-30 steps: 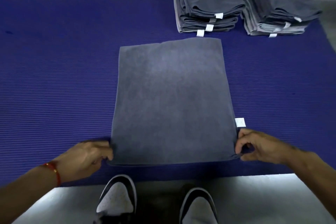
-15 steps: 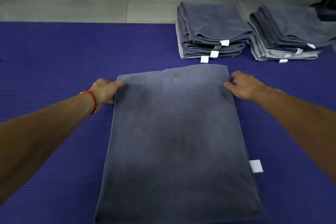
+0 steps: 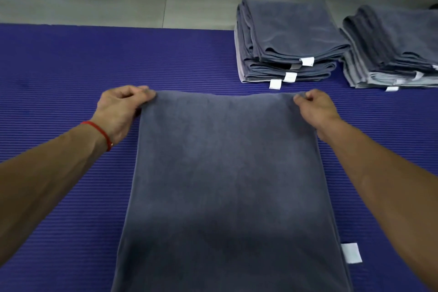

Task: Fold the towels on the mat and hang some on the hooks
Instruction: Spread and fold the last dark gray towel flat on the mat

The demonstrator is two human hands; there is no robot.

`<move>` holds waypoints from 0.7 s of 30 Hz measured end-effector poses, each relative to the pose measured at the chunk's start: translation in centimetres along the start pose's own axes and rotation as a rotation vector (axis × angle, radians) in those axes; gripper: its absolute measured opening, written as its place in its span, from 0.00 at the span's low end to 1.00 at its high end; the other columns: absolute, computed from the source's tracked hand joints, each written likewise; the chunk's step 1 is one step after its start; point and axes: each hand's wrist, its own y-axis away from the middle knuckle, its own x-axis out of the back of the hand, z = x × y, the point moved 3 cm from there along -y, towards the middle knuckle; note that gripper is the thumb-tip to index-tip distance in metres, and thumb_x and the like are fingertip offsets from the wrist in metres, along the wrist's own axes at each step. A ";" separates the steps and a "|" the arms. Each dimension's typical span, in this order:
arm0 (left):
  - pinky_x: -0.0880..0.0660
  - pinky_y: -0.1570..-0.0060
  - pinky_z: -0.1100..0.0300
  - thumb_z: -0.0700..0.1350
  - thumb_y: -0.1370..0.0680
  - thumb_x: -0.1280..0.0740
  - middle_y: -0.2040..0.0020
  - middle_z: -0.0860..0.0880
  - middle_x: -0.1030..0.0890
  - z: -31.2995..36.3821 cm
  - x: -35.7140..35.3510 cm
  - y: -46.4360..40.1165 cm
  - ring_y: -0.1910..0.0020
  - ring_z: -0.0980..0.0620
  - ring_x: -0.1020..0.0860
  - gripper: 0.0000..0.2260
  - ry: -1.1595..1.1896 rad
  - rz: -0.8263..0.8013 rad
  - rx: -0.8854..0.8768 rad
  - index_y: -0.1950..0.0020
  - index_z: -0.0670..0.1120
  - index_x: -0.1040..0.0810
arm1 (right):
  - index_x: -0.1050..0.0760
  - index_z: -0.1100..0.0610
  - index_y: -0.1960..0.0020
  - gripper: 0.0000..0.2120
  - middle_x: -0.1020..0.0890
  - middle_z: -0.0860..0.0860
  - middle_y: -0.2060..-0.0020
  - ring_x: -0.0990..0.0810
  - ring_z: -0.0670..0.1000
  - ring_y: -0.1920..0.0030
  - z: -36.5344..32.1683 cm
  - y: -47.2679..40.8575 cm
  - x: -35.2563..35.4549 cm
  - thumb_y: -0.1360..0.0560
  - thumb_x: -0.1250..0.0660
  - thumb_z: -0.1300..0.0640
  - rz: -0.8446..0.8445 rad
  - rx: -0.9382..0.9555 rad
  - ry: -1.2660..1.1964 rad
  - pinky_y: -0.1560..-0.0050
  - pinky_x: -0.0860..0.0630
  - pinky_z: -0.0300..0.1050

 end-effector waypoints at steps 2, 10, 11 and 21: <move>0.21 0.47 0.58 0.38 0.27 0.24 0.53 0.47 0.17 -0.9 0.5 -0.6 0.51 0.52 0.19 0.07 -0.170 0.070 0.008 0.60 0.46 0.19 | 0.26 0.54 0.56 0.11 0.21 0.49 0.60 0.24 0.50 0.57 0.0 0.4 0.1 0.20 0.33 0.48 0.005 -0.022 -0.094 0.58 0.24 0.47; 0.20 0.53 0.55 0.47 0.20 0.30 0.51 0.45 0.16 -0.3 -0.8 -1.6 0.52 0.49 0.17 0.10 -0.186 0.024 0.145 0.47 0.41 0.19 | 0.19 0.65 0.52 0.19 0.15 0.57 0.53 0.20 0.50 0.55 -0.3 0.4 0.7 0.20 0.32 0.47 0.099 -0.060 -0.144 0.43 0.19 0.54; 0.19 0.51 0.53 0.48 0.20 0.30 0.52 0.45 0.16 -0.4 -0.8 -1.7 0.52 0.49 0.17 0.10 -0.174 0.031 0.133 0.50 0.42 0.18 | 0.20 0.64 0.55 0.18 0.16 0.56 0.55 0.21 0.50 0.55 -0.2 0.3 0.7 0.19 0.32 0.48 0.096 -0.049 -0.130 0.44 0.19 0.53; 0.18 0.52 0.58 0.34 0.26 0.25 0.61 0.48 0.14 -0.2 0.3 -2.4 0.56 0.49 0.15 0.05 0.026 0.119 0.084 0.56 0.43 0.17 | 0.18 0.59 0.41 0.12 0.16 0.51 0.48 0.18 0.49 0.47 0.7 -1.3 2.2 0.23 0.25 0.56 0.127 -0.050 -0.350 0.40 0.21 0.44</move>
